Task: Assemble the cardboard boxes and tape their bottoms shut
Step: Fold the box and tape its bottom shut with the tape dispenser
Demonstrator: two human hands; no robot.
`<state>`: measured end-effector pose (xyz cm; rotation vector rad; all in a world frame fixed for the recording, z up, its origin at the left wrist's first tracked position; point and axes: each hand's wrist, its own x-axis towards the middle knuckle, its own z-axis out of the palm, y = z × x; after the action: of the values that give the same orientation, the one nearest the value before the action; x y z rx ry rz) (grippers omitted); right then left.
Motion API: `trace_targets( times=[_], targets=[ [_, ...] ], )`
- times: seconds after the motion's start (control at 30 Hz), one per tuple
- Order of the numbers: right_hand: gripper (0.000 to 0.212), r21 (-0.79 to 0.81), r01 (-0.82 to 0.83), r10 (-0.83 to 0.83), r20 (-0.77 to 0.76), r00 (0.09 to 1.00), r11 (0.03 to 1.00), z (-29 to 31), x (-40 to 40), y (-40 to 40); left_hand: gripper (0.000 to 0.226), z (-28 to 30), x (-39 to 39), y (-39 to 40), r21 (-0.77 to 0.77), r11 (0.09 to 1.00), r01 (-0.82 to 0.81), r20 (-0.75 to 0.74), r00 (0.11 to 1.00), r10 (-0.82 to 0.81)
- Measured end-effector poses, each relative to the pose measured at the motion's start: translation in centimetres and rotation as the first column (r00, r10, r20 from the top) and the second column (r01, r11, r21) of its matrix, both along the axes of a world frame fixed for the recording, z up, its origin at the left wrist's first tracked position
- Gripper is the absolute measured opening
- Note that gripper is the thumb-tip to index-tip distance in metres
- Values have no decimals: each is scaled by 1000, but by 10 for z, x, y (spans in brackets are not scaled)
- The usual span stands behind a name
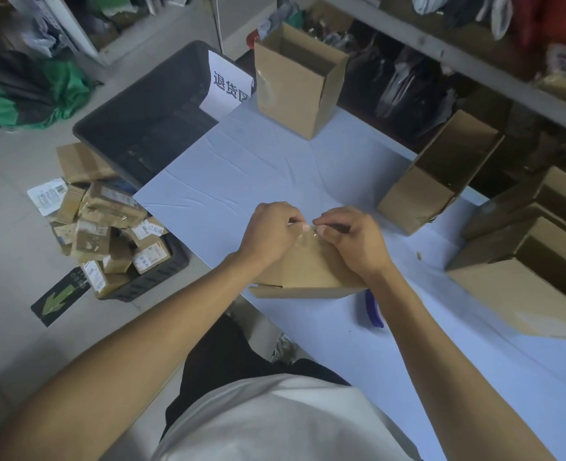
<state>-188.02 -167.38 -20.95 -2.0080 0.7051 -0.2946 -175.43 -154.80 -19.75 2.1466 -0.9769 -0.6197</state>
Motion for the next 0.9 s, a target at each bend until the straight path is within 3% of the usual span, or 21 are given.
trace_targets(
  times=[0.1,0.23,0.4,0.57,0.9],
  targets=[
    [11,18,22,-21,-41,999,1000,3,1,0,12,-2,-2,-4,-2,1000,-27,25,999,27],
    [12,58,53,-44,-143,989,997,6,5,-1,12,-6,-3,-12,58,998,30,169,985,-40],
    [10,124,139,-124,-118,985,982,3,8,-2,9,-3,7,-15,99,990,104,111,987,-115],
    [10,102,170,-159,-106,982,980,0,8,-1,11,-5,3,-19,145,987,73,205,973,-102],
    [10,100,161,-149,-113,982,982,-1,7,1,21,-1,24,-2,259,945,198,61,973,-221]
  ],
)
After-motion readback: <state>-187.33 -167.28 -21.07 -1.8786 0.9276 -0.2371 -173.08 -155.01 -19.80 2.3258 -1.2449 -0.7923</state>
